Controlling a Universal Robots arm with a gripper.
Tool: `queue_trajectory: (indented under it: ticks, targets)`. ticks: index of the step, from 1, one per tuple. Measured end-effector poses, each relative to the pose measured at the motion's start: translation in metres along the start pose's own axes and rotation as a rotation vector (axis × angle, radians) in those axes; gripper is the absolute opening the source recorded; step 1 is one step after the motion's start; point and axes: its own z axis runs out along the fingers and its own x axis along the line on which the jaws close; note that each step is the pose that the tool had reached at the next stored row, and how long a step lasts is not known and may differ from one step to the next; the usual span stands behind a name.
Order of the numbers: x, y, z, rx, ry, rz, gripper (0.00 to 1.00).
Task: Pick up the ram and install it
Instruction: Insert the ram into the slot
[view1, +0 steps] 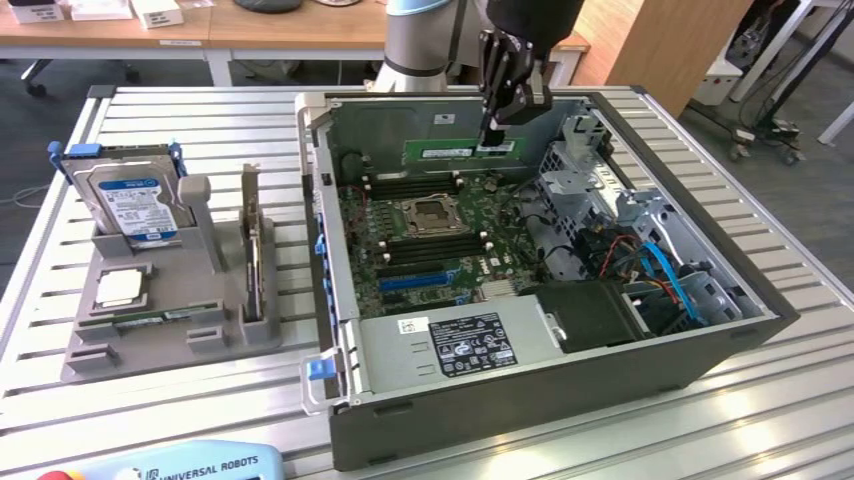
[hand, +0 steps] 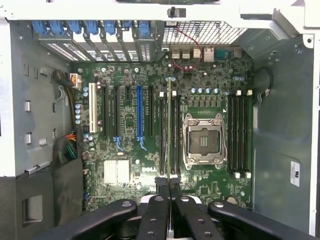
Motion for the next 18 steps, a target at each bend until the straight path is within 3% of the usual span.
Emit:
queue_trajectory:
  ticks: [18]
  targets:
    - [0.0,-0.0004,0.0161,0.0084,-0.0002,0.0,0.11]
